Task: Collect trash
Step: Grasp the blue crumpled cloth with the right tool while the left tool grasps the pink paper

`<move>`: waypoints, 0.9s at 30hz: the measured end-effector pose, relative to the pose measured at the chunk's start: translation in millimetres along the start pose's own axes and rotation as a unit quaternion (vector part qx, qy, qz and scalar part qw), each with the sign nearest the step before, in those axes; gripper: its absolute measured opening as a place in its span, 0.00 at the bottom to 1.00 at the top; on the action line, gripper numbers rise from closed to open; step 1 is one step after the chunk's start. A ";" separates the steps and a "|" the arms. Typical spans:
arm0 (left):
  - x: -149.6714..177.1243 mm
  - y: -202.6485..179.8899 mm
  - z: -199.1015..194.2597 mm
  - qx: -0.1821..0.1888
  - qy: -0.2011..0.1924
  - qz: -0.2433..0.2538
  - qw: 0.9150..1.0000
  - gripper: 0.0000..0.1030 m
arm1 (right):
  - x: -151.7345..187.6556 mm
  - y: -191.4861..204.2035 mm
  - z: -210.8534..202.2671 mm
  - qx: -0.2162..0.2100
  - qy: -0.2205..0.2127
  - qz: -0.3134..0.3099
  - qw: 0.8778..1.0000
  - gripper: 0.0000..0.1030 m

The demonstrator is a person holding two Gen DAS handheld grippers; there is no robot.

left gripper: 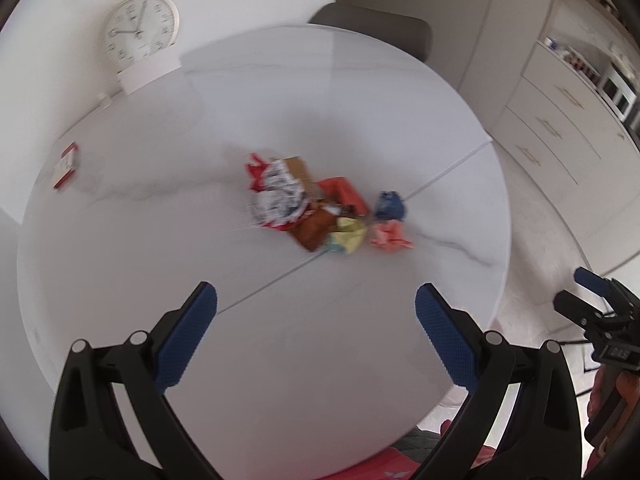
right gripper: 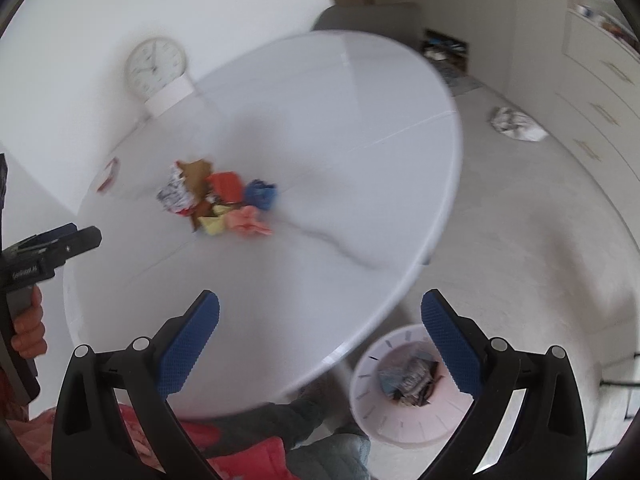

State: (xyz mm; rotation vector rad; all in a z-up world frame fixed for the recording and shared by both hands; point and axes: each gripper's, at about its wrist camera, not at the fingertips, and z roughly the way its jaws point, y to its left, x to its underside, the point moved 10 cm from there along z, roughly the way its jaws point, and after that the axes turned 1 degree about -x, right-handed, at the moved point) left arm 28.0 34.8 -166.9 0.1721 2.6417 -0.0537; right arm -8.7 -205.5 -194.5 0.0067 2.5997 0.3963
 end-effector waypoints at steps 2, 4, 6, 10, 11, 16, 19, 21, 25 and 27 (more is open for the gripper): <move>1.6 16.1 3.9 -0.006 0.002 -0.014 1.000 0.92 | -11.4 17.0 17.8 -0.012 0.009 -0.013 1.000 0.97; 3.5 31.1 8.6 -0.011 0.005 -0.028 1.000 0.92 | -24.5 32.5 38.1 -0.020 0.019 -0.023 0.999 0.97; 5.0 43.8 13.6 -0.013 0.009 -0.039 0.999 0.92 | -37.9 45.6 58.1 -0.027 0.027 -0.029 0.999 0.97; 8.1 70.5 25.6 -0.014 0.016 -0.063 0.998 0.92 | -61.7 62.6 103.0 -0.028 0.045 -0.026 0.998 0.97; 8.6 76.4 29.0 -0.012 0.018 -0.069 0.997 0.92 | -64.5 63.2 111.6 -0.024 0.047 -0.025 0.998 0.97; 3.8 91.0 44.9 -0.005 0.021 -0.066 0.998 0.92 | -72.5 60.7 152.7 0.005 0.069 -0.018 0.997 0.89; -4.4 88.2 54.7 -0.002 0.019 -0.041 0.999 0.92 | -72.1 54.7 168.0 0.016 0.082 0.000 0.997 0.81; -11.3 83.8 60.6 0.004 0.019 -0.025 0.999 0.92 | -70.3 51.8 176.2 0.015 0.094 0.011 0.995 0.69; -19.9 63.8 69.3 0.028 0.022 0.009 0.999 0.92 | -62.6 52.8 184.2 0.010 0.114 0.011 0.993 0.47; -20.3 51.4 69.7 0.039 0.021 0.023 0.999 0.92 | -60.1 52.8 186.5 -0.001 0.118 0.018 0.993 0.31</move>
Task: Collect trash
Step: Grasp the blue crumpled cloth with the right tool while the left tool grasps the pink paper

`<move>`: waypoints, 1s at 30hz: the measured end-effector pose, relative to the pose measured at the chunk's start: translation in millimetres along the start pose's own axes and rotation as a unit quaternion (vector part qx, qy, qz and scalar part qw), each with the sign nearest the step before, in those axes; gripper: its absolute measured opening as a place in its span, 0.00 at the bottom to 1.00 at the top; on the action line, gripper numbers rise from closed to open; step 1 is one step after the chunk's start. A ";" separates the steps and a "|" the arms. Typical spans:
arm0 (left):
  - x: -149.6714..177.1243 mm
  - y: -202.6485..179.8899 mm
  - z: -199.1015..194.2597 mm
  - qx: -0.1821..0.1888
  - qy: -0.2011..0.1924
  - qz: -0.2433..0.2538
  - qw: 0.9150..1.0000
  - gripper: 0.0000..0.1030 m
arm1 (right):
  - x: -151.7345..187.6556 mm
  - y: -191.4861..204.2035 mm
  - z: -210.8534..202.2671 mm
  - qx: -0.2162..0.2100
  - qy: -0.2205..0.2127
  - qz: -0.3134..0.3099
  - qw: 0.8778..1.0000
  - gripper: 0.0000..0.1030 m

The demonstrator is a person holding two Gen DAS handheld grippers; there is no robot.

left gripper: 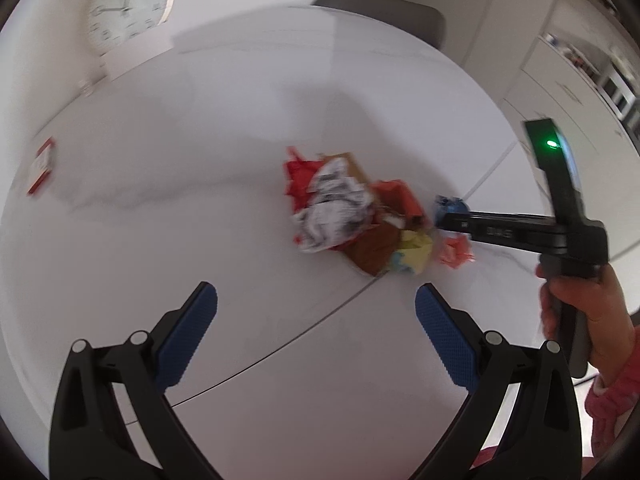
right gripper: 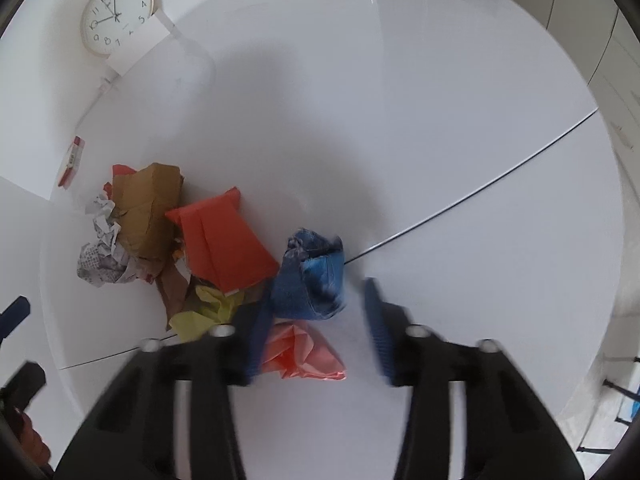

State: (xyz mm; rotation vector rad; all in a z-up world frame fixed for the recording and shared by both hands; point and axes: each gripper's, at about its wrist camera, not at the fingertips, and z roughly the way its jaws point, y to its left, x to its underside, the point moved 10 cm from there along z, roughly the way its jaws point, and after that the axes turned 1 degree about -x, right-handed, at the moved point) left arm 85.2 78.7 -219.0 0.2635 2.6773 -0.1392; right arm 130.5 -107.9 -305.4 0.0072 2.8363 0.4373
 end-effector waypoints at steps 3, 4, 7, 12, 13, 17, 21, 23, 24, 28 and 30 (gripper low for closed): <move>1.6 -23.4 0.2 0.019 -0.001 0.017 1.000 0.91 | 0.4 -3.1 -2.6 -0.008 -0.005 0.009 1.000 0.30; 2.7 -30.2 0.4 0.024 0.001 0.020 1.000 0.91 | -0.4 -6.1 -7.3 -0.011 -0.011 0.013 1.000 0.30; 5.2 -56.5 2.7 0.047 0.006 0.028 0.998 0.90 | -5.0 -15.7 -21.3 -0.025 -0.027 0.030 0.999 0.30; -0.5 -110.2 16.2 0.073 0.000 0.047 0.996 0.85 | -6.0 -46.5 -61.9 -0.031 -0.062 0.056 0.996 0.30; -1.2 -118.4 20.5 0.074 0.002 0.048 0.996 0.83 | -2.1 -57.2 -74.8 -0.031 -0.070 0.063 0.995 0.30; -1.3 -147.9 53.0 0.062 0.017 0.042 0.997 0.80 | 12.6 -87.0 -105.1 -0.024 -0.086 0.079 0.993 0.30; -2.7 -159.9 83.1 0.019 0.027 0.022 0.999 0.75 | 33.0 -113.1 -123.6 -0.013 -0.090 0.088 0.992 0.31; -2.1 -160.8 94.5 -0.007 0.032 0.007 0.999 0.74 | 44.3 -125.9 -128.5 -0.012 -0.090 0.094 0.991 0.31; -1.8 -160.8 99.1 -0.017 0.034 0.002 0.999 0.72 | 47.2 -129.9 -129.5 -0.013 -0.089 0.095 0.991 0.31; -1.4 -161.9 117.3 -0.060 0.048 -0.017 0.997 0.63 | 57.2 -150.9 -133.9 -0.015 -0.083 0.099 0.991 0.31; -3.4 -161.6 122.5 -0.067 0.051 -0.034 0.996 0.60 | 57.5 -156.3 -134.6 -0.016 -0.081 0.096 0.992 0.31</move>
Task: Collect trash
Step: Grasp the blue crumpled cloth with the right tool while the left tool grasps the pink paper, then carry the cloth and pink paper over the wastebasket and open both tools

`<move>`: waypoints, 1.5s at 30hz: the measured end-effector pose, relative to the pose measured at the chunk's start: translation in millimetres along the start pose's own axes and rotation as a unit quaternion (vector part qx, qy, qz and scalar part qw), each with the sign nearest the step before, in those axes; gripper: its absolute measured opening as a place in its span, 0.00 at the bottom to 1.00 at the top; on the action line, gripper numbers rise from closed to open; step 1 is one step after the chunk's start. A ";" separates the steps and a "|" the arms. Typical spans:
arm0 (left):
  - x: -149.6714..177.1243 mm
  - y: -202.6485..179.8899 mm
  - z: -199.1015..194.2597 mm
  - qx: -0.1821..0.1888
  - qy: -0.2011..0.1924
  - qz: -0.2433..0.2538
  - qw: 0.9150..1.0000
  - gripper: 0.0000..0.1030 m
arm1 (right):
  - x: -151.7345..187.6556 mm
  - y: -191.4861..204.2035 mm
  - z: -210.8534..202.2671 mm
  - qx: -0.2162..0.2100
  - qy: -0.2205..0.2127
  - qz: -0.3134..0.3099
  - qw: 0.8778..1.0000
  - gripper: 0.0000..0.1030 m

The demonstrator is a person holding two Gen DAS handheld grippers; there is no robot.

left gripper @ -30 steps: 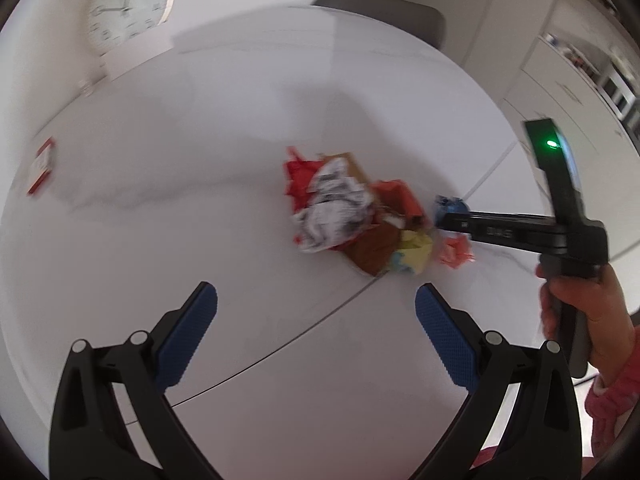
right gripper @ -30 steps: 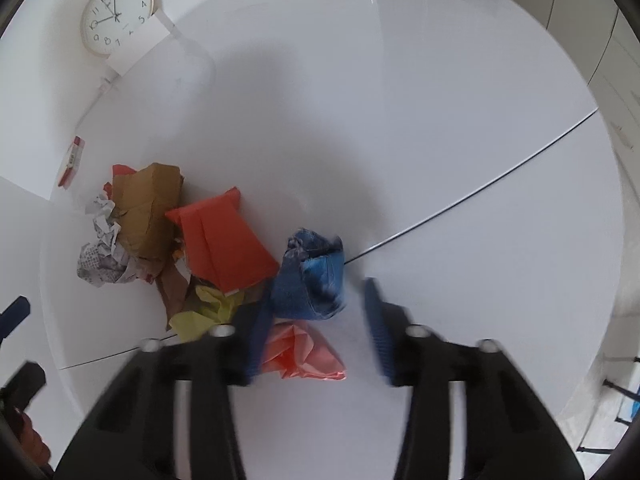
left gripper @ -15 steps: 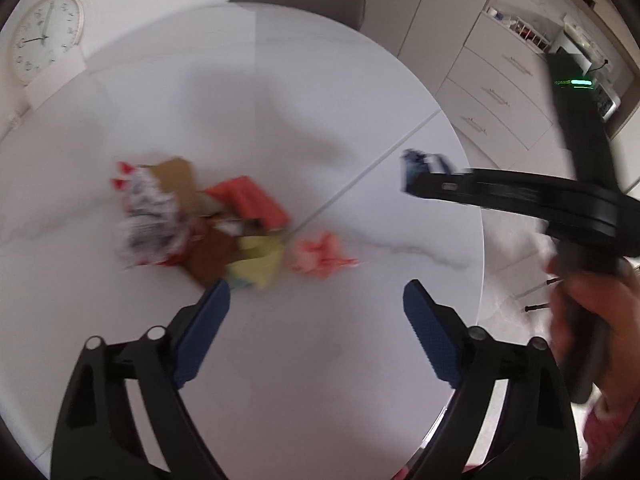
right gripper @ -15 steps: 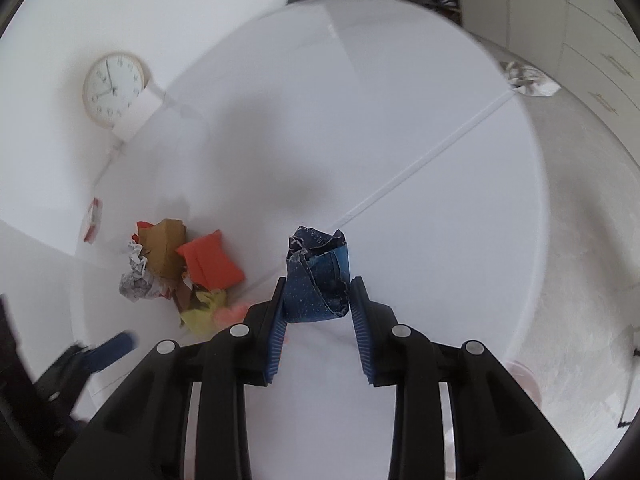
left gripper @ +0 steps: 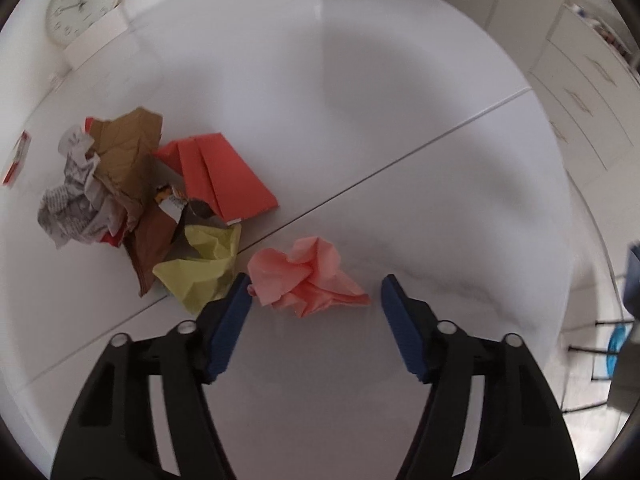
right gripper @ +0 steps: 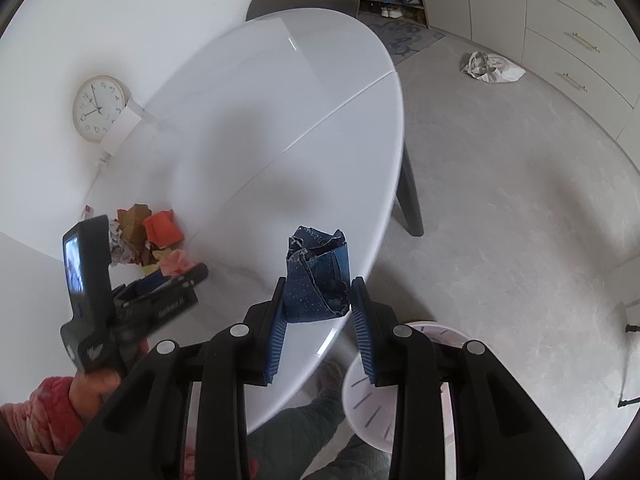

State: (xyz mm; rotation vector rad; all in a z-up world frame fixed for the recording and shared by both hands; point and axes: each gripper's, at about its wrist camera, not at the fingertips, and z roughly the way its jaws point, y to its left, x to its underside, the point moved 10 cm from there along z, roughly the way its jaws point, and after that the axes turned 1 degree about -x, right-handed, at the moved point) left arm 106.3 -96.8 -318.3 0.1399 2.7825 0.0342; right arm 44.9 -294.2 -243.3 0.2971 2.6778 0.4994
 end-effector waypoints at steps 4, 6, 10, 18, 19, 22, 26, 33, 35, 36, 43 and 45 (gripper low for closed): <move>-6.1 4.3 -0.9 -0.010 -0.007 -0.019 1.000 0.50 | -1.5 -10.7 -7.3 -0.005 -0.001 -0.008 1.000 0.31; -9.1 5.3 -0.8 -0.012 -0.008 -0.024 1.000 0.47 | -2.3 -12.1 -8.6 -0.007 -0.001 -0.012 1.000 0.31; -10.2 4.2 -3.1 -0.006 -0.008 -0.031 0.999 0.40 | -2.2 -15.8 -11.9 -0.012 -0.003 -0.019 1.000 0.31; -9.8 8.5 -28.9 0.013 -0.015 -0.005 1.000 0.39 | 10.1 -17.9 -24.9 -0.013 -0.010 -0.023 1.000 0.31; -9.6 7.6 -35.2 0.021 -0.017 0.001 1.000 0.39 | 16.0 -18.7 -29.2 -0.011 -0.010 -0.024 1.000 0.31; -6.9 -2.2 -68.8 0.048 -0.033 0.041 0.997 0.39 | 40.3 -24.6 -39.7 0.001 -0.008 -0.025 1.000 0.32; 6.9 -23.1 -104.0 0.081 -0.043 0.091 0.992 0.40 | 88.1 -44.7 -33.1 0.021 0.016 0.001 1.000 0.32; 46.1 -77.2 -127.8 0.128 -0.026 0.187 0.974 0.40 | 161.2 -81.3 26.5 0.030 0.074 0.081 0.993 0.42; 63.5 -97.2 -130.8 0.131 -0.021 0.213 0.968 0.40 | 178.8 -90.3 41.9 0.035 0.090 0.101 0.990 0.62; 70.9 -105.3 -131.5 0.135 -0.016 0.230 0.964 0.40 | 184.8 -94.6 46.5 0.044 0.093 0.108 0.989 0.72; 103.1 -143.5 -132.2 0.152 0.009 0.294 0.943 0.40 | 207.7 -127.5 24.7 0.060 0.073 0.187 0.978 0.89; 111.4 -152.5 -131.3 0.159 0.017 0.307 0.938 0.40 | 211.0 -142.2 10.7 0.065 0.061 0.206 0.974 0.89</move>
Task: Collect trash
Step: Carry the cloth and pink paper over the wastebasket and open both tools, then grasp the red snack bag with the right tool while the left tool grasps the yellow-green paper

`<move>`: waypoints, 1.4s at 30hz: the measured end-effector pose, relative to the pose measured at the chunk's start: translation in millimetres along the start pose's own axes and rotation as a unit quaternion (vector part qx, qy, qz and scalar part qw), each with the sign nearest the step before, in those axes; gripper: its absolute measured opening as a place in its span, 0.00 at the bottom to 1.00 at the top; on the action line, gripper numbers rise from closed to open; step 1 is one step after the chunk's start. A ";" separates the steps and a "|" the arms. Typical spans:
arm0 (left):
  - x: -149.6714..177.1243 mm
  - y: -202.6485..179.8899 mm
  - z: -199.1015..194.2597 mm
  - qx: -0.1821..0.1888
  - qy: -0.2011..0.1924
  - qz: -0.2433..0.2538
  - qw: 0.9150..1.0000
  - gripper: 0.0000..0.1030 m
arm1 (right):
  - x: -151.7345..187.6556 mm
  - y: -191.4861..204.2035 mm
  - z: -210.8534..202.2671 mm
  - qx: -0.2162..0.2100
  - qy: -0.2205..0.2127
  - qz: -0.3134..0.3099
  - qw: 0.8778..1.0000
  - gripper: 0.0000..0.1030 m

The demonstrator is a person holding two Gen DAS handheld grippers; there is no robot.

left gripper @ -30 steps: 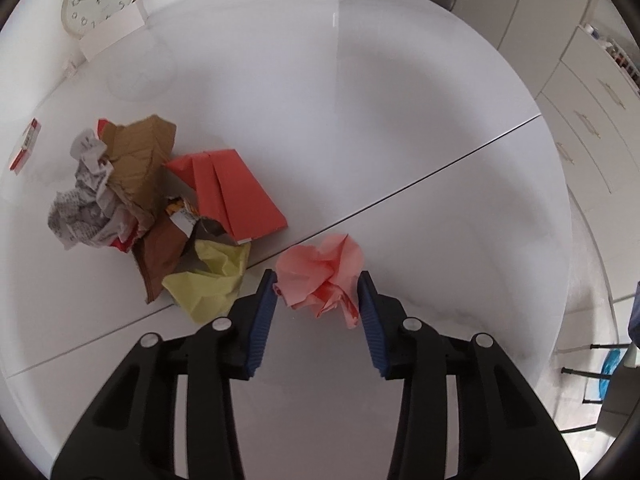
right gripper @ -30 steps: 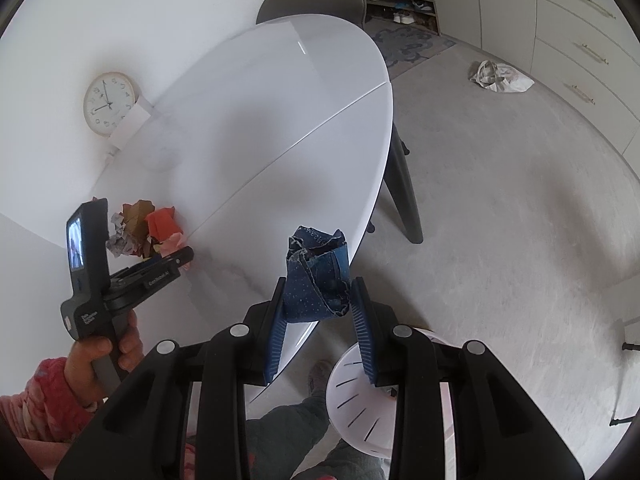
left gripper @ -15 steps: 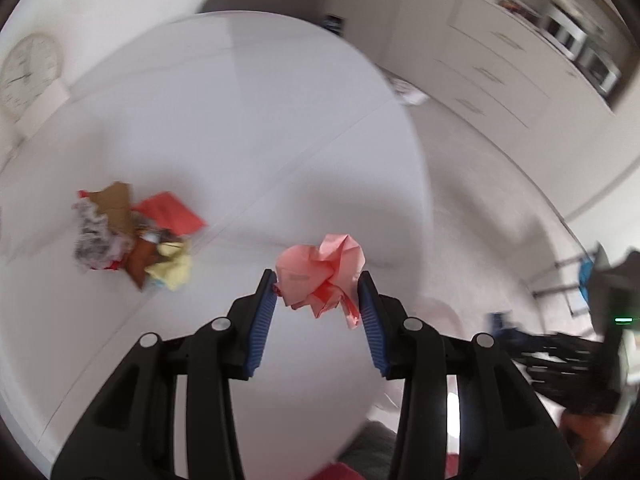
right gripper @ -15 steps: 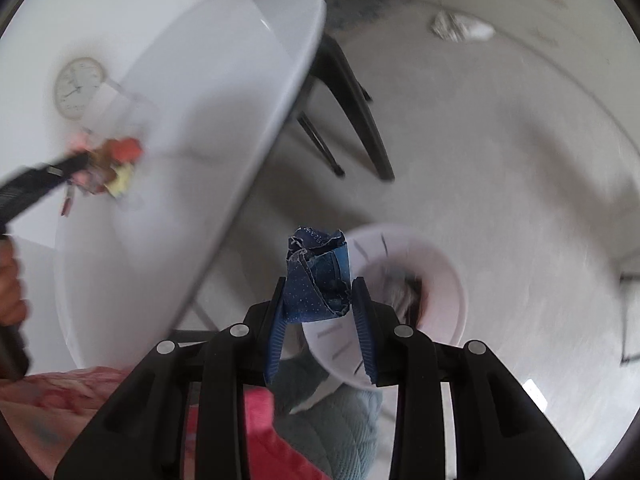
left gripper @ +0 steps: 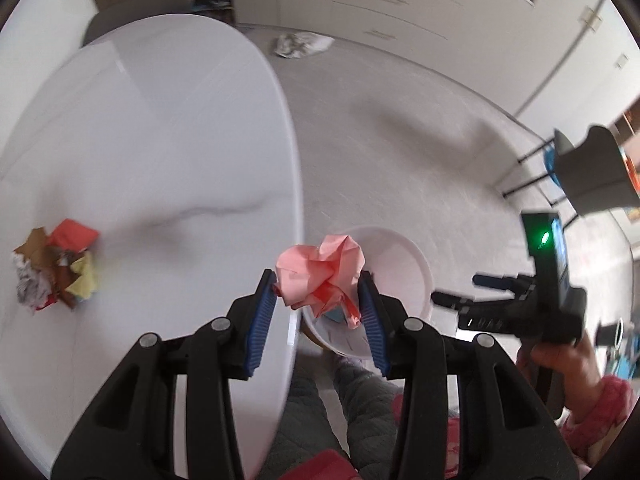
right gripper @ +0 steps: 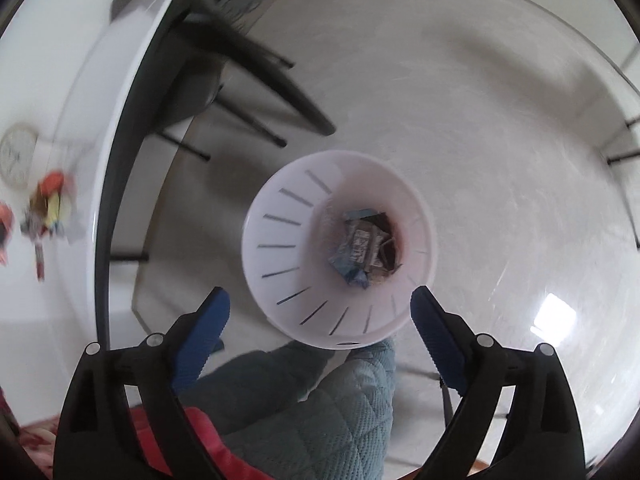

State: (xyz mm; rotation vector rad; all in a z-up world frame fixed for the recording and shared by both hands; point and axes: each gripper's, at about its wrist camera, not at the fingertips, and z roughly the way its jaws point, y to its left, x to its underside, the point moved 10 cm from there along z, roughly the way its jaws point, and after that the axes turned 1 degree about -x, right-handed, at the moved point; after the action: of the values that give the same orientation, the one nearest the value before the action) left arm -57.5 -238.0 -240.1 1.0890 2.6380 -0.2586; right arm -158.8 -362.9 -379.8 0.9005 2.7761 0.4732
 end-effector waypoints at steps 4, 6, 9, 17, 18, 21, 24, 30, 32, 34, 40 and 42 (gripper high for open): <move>1.8 -28.1 13.8 0.017 0.017 0.030 0.999 0.40 | -6.2 -25.9 -30.1 0.012 -0.031 0.029 0.999 0.90; 3.4 -39.6 26.8 0.031 0.031 0.042 0.998 0.41 | -8.3 -35.6 -43.5 0.021 -0.045 0.037 0.998 0.91; 10.7 -62.6 57.8 0.037 0.060 0.062 0.996 0.41 | -8.4 -48.1 -63.0 0.028 -0.062 0.044 0.997 0.92; 56.0 -107.9 165.2 0.039 0.141 0.109 0.983 0.51 | 2.0 -65.6 -72.9 0.026 -0.059 0.044 0.997 0.93; 60.8 -110.0 173.5 0.038 0.150 0.110 0.982 0.59 | 3.2 -67.4 -72.1 0.026 -0.056 0.044 0.997 0.93; 65.0 -113.5 176.5 0.029 0.146 0.113 0.982 0.67 | 6.8 -72.0 -66.6 0.025 -0.047 0.045 0.998 0.93; 58.0 -112.0 155.1 0.029 0.125 0.105 0.986 0.77 | 5.6 -69.7 -66.1 0.020 -0.045 0.041 0.998 0.93; 14.9 -80.0 79.9 0.009 0.055 0.068 0.996 0.87 | -14.3 -38.9 -88.8 -0.003 -0.073 0.013 0.997 0.93; 1.2 -64.1 49.5 -0.001 0.027 0.052 0.998 0.89 | -25.1 -19.2 -102.1 -0.017 -0.089 -0.004 0.996 0.93; -10.6 -44.1 16.4 -0.012 -0.005 0.030 0.999 0.92 | -35.1 4.1 -115.1 -0.031 -0.106 -0.026 0.994 0.93; -14.4 23.1 -49.3 -0.047 -0.069 -0.047 0.995 0.92 | -57.7 84.0 -137.6 -0.064 -0.132 -0.106 0.984 0.96; -7.0 55.3 -66.5 -0.066 -0.085 -0.083 0.991 0.92 | -60.7 116.1 -136.5 -0.073 -0.133 -0.138 0.979 0.97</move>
State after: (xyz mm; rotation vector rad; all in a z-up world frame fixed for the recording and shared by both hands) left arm -25.7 -186.2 -178.2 0.7717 2.5527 -0.1970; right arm -84.7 -343.3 -206.8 0.4935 2.5286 0.4627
